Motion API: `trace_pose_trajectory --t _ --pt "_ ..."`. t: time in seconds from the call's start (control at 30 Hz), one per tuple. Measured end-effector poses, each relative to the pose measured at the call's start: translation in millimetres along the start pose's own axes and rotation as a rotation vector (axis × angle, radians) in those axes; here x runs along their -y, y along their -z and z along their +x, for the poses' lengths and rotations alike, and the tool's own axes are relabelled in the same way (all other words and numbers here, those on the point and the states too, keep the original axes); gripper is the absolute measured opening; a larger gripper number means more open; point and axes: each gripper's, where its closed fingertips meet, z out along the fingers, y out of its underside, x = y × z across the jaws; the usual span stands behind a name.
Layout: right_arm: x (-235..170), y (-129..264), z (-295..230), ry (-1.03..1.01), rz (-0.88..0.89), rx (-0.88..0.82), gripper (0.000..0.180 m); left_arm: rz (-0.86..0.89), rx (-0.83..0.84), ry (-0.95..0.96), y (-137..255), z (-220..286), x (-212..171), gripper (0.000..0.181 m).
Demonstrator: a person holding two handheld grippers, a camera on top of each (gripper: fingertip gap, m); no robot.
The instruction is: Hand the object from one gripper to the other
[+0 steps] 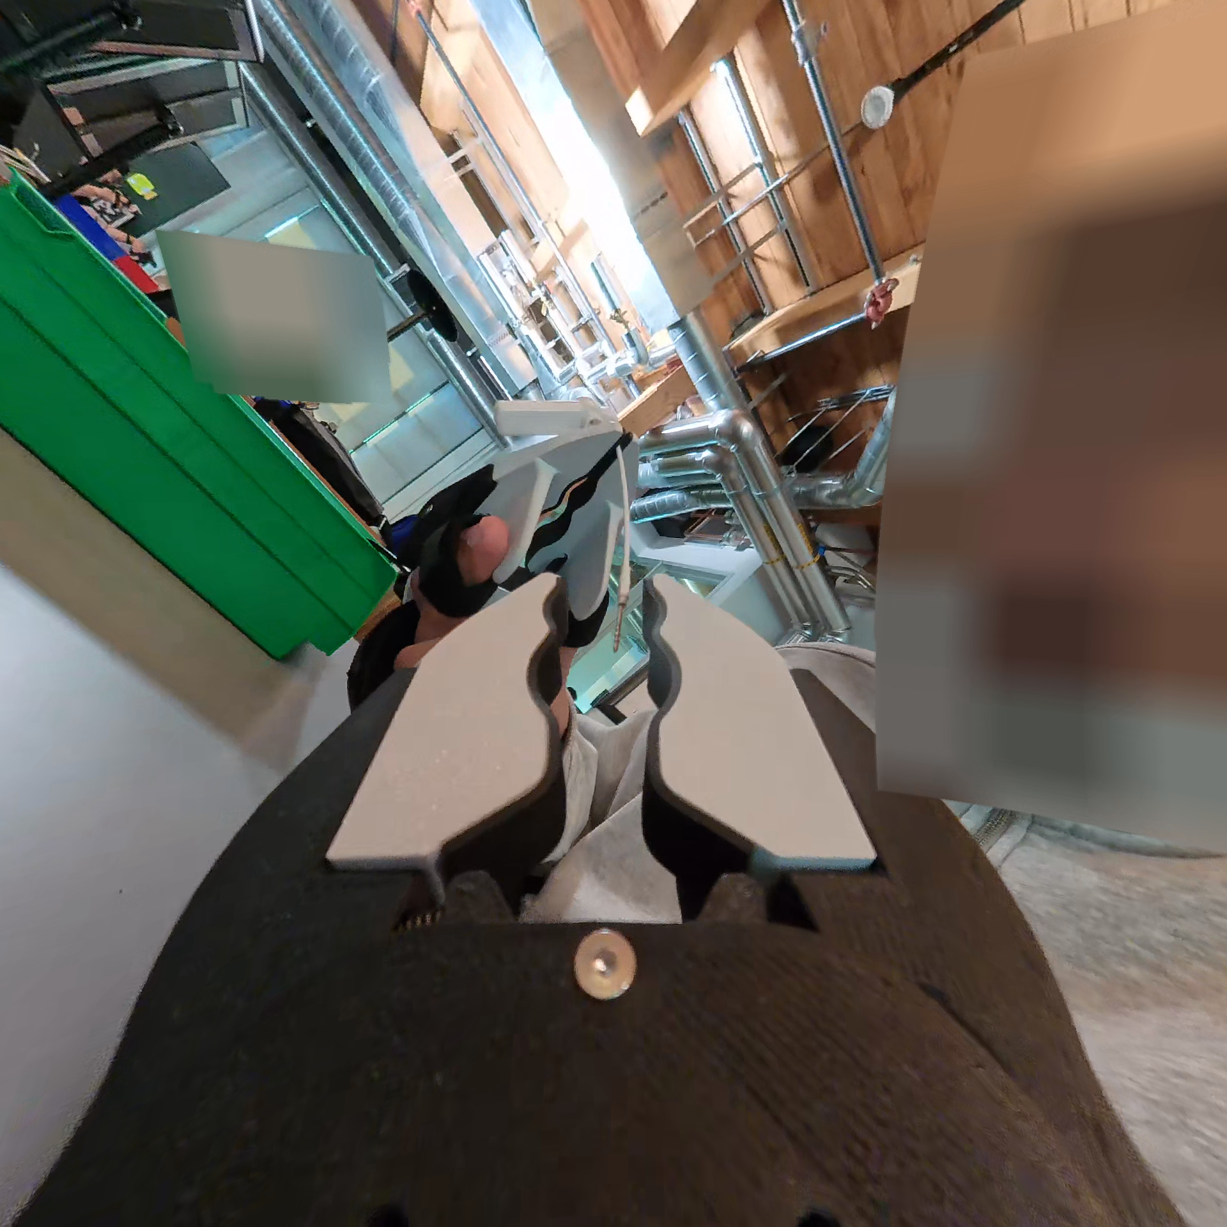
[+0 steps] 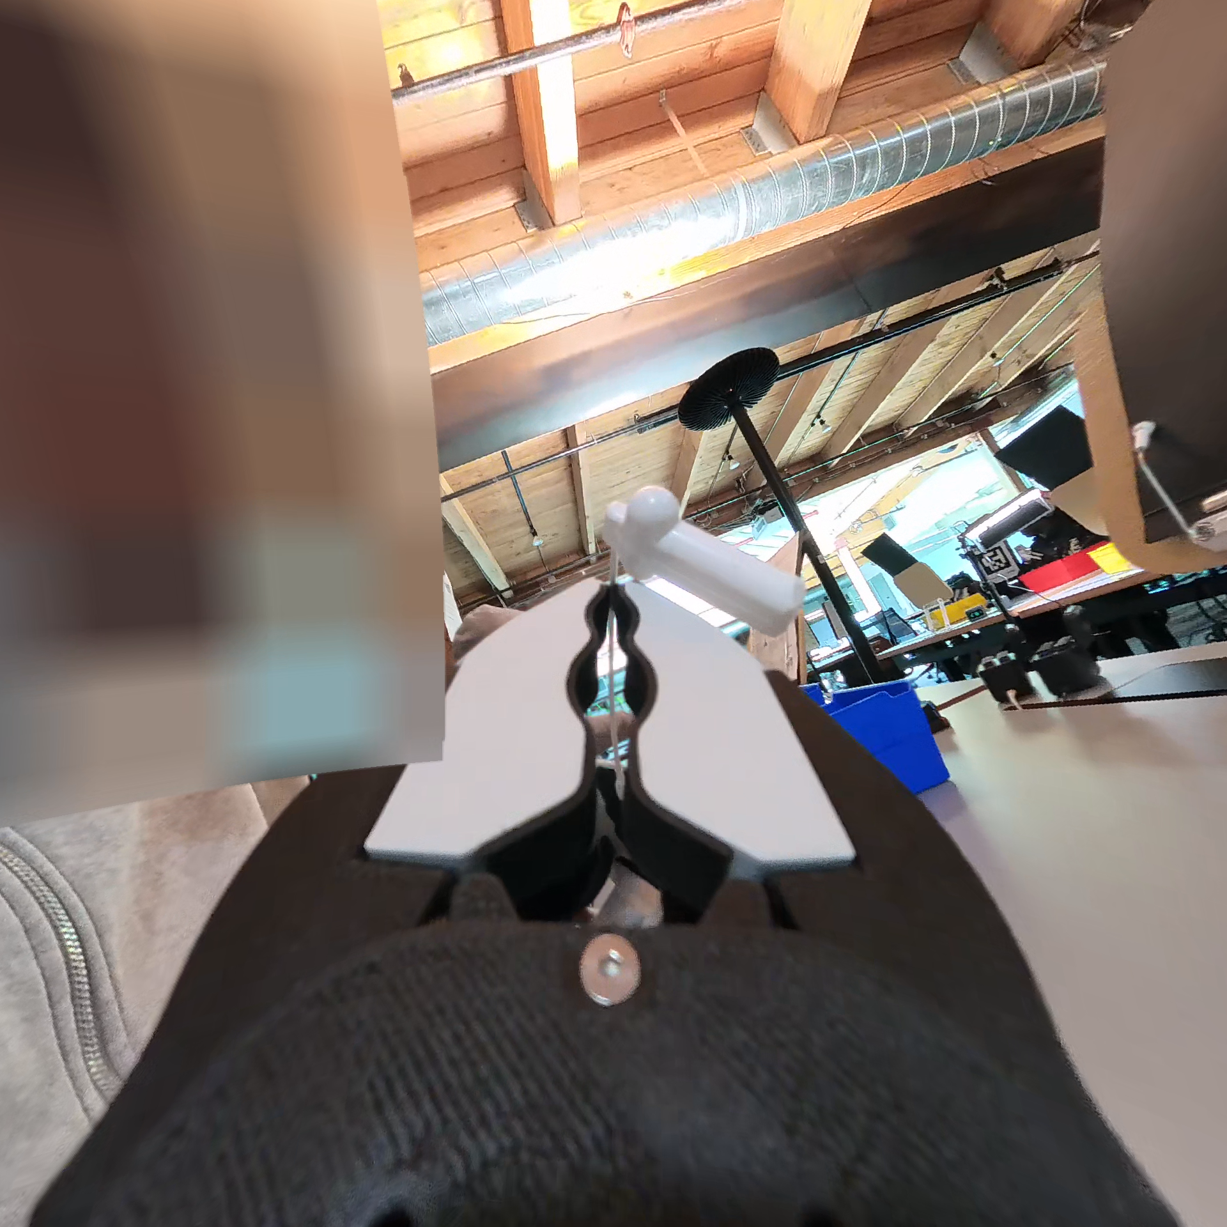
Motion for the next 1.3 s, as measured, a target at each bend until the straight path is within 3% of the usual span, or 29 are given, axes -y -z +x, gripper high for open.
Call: trace_pose_trajectory --t 0.03,0.23,0.33,0.57,0.63,0.77,0.9,1.0,1.17,1.3 --pt "-1.4 -0.3 -0.2 0.011 -0.005 -0.002 0.001 -0.002 -0.005 0.005 0.2 0.5 0.0 0.019" --pt "-3.4 -0.4 0.2 0.027 -0.009 -0.008 0.002 -0.021 -0.007 0.001 -0.4 1.8 -2.4 0.014" --pt "-4.3 -0.3 0.0 0.028 -0.014 -0.005 0.002 -0.013 -0.009 -0.023 0.7 4.2 -0.4 0.002" --pt "-7.6 -0.7 0.4 0.012 -0.032 0.004 0.002 0.01 -0.007 -0.045 4.9 7.0 8.1 0.002" --pt "-9.2 -0.2 3.6 -0.041 -0.041 0.001 0.009 0.014 0.0 -0.08 6.1 10.0 12.2 0.002" --pt "-23.1 0.4 21.6 -0.251 -0.085 -0.061 0.026 0.016 0.06 -0.219 10.4 18.7 27.7 0.001" --pt "-49.3 -0.8 21.7 -0.42 -0.192 -0.053 0.043 -0.04 0.225 -0.462 19.5 25.0 49.6 0.001" --pt "-70.4 -1.6 12.0 -0.455 -0.335 -0.015 0.033 -0.113 0.359 -0.654 26.5 23.8 56.7 0.001" --pt "-92.8 4.2 2.9 -0.397 -0.539 0.008 0.018 -0.152 0.431 -0.758 31.0 21.1 59.3 0.002" --pt "-89.6 8.7 11.3 -0.063 -0.636 -0.044 0.018 -0.143 0.437 -0.698 34.6 14.3 59.2 0.002"
